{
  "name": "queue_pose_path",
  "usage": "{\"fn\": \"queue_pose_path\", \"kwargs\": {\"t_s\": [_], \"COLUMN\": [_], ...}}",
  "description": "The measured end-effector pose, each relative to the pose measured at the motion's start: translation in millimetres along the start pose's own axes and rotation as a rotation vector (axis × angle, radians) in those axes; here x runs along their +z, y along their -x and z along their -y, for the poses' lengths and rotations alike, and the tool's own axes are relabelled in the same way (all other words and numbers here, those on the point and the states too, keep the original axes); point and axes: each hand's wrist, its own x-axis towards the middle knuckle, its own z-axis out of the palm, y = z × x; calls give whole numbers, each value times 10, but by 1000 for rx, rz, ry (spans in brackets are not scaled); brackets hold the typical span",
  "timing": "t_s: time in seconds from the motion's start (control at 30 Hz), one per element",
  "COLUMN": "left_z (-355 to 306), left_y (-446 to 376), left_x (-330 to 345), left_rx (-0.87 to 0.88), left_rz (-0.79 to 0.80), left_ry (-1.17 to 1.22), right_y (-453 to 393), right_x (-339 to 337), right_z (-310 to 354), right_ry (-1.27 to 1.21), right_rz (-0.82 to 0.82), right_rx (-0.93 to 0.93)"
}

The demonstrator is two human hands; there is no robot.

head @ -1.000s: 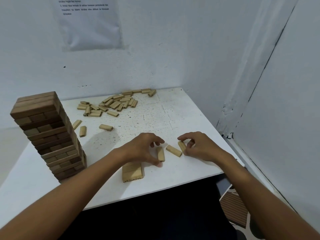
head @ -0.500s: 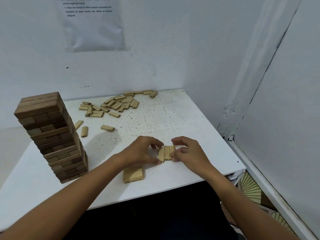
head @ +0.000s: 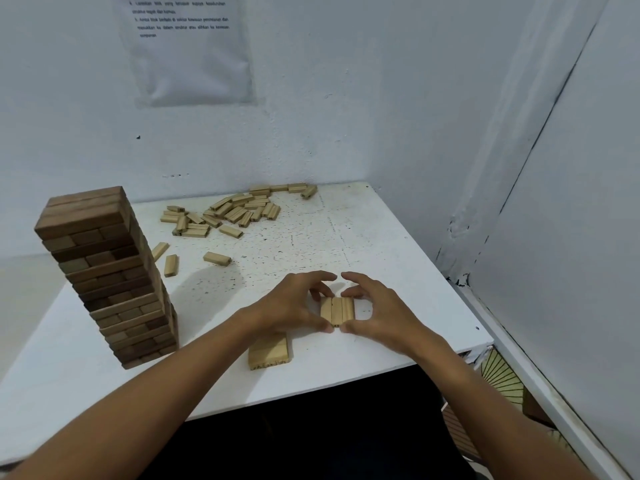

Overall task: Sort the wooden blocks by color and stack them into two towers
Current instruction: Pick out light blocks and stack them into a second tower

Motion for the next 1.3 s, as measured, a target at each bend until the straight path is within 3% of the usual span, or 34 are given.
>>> {"fn": "queue_pose_path", "kwargs": {"t_s": [0.5, 0.87, 1.3], "left_z": [-35, 131, 200], "left_y": [161, 819, 1108], "left_x": [-113, -479, -386], "left_rx": [21, -96, -150], "left_rz": [-95, -186, -197], "left_ry": [-2, 23, 55], "right_y": [-58, -186, -113], "right_x": [20, 384, 611], "right_z": [167, 649, 666], "right_ry": [-45, -68, -30], "right_rz": [-3, 136, 196], "right_rx": [-100, -226, -231]}}
